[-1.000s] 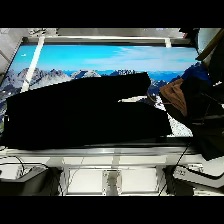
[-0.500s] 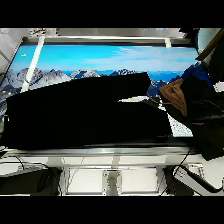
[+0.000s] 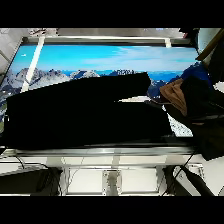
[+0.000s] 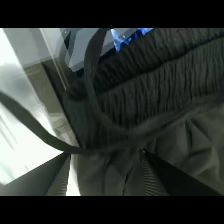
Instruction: Fold the clothes and pants, and hang the long-sleeved shirts on hangers.
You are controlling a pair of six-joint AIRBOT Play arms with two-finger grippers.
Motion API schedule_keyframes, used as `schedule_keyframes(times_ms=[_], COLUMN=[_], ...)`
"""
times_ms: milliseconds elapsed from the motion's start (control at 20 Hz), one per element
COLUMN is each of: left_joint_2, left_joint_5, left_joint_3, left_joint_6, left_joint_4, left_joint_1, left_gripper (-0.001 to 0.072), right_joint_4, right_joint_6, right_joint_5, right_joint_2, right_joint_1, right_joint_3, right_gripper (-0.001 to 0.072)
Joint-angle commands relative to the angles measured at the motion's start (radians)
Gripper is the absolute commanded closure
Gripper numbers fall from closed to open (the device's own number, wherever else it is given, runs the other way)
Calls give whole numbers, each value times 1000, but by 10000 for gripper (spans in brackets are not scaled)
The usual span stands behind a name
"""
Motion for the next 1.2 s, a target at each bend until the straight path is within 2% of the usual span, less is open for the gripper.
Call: schedule_keyframes(times_ms=[0, 150, 200, 250, 350, 550, 600, 700, 800, 900, 1000, 1150], left_joint_2=[-35, -36, -36, -36, -36, -36, -36, -36, -36, -36, -36, -36], left_joint_5=[18, 49, 51, 53, 58, 57, 57, 56, 49, 50, 50, 39], left_joint_3=[2, 18, 26, 34, 36, 36, 36, 36, 36, 36, 36, 36], left_joint_6=[11, 11, 11, 11, 11, 14, 14, 14, 14, 14, 14, 14], left_joint_4=[-11, -18, -18, -18, -18, -18, -18, -18, -18, -18, -18, -18], left_joint_1=[-22, -43, -46, -48, -49, -48, -48, -48, -49, -49, -49, -49], left_gripper=[224, 232, 257, 383, 681, 688, 688, 688, 689, 688, 688, 688], right_joint_4=[-9, -10, -12, -14, -21, -110, -146, -143, -53, 189, 378, 375], right_joint_6=[19, 27, 27, 27, 27, 22, 23, 34, 38, 23, -39, -41], right_joint_5=[35, 47, 47, 47, 47, 46, 31, -35, -106, -175, -255, -384], right_joint_2=[16, 25, 31, 36, 39, 64, 97, 187, 269, 277, 245, 175], right_joint_1=[0, 0, 0, 0, 0, -2, -13, -83, -190, -314, -394, -405], right_joint_3=[0, 0, 0, 0, 0, -87, -170, -383, -607, -793, -916, -990], right_gripper=[100, 100, 100, 100, 100, 103, 149, 166, 168, 310, 304, 301])
